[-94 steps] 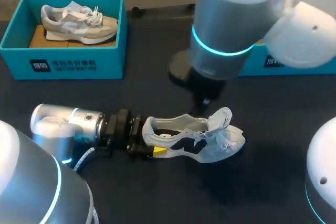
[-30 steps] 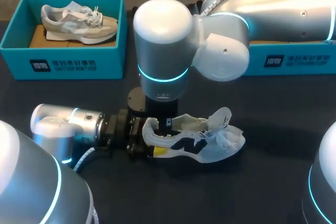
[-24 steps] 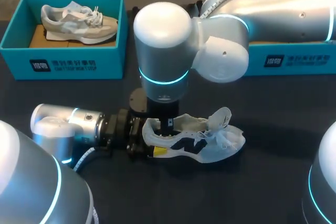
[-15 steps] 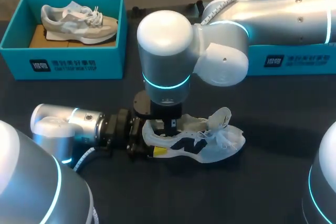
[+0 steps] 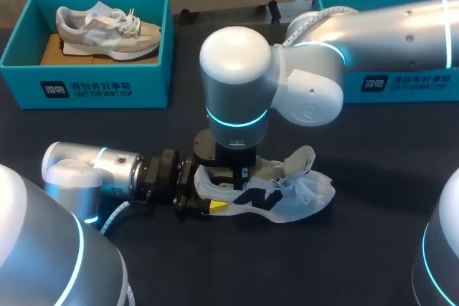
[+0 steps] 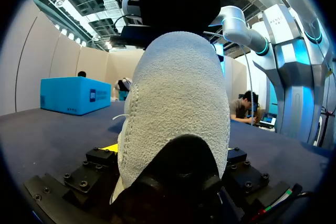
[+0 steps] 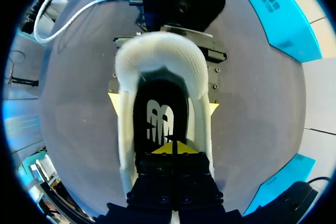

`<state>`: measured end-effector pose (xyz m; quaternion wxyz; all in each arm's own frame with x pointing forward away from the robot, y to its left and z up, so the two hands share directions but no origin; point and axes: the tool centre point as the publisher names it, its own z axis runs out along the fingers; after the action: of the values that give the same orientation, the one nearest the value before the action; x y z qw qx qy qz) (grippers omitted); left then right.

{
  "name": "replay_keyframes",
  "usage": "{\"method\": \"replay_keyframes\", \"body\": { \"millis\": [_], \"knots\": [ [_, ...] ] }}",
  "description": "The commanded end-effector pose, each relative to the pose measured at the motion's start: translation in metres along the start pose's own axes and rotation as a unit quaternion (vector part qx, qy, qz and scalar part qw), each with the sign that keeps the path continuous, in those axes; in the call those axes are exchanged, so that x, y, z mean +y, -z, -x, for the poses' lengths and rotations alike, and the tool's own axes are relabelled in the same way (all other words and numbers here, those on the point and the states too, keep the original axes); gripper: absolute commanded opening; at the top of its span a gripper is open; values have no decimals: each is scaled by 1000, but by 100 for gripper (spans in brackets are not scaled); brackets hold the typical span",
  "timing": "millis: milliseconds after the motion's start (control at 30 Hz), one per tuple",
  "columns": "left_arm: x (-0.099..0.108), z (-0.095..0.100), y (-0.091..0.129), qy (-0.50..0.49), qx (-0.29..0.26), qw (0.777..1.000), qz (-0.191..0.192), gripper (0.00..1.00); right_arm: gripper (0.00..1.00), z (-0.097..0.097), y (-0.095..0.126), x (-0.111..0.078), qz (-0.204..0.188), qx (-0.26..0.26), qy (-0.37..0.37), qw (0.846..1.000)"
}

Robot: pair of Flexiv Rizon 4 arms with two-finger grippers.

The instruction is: Take the shoe out of the shoebox, open the shoe tongue, remove and reinsert the insole, then place the shoe into the shoebox

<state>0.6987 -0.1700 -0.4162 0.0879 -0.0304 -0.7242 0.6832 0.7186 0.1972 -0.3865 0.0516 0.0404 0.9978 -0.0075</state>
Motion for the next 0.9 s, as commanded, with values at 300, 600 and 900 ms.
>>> {"method": "replay_keyframes", "body": {
  "millis": [300,600,900],
  "knots": [
    [9,1,2,0,0,1000,-5,0,0,0,-3,-25,-6,1,-24,1000],
    [9,1,2,0,0,1000,-5,0,26,2,-4,-45,-10,11,-50,999],
    [9,1,2,0,0,1000,-5,0,37,2,-15,-48,-9,33,-50,998]
  ]
}}
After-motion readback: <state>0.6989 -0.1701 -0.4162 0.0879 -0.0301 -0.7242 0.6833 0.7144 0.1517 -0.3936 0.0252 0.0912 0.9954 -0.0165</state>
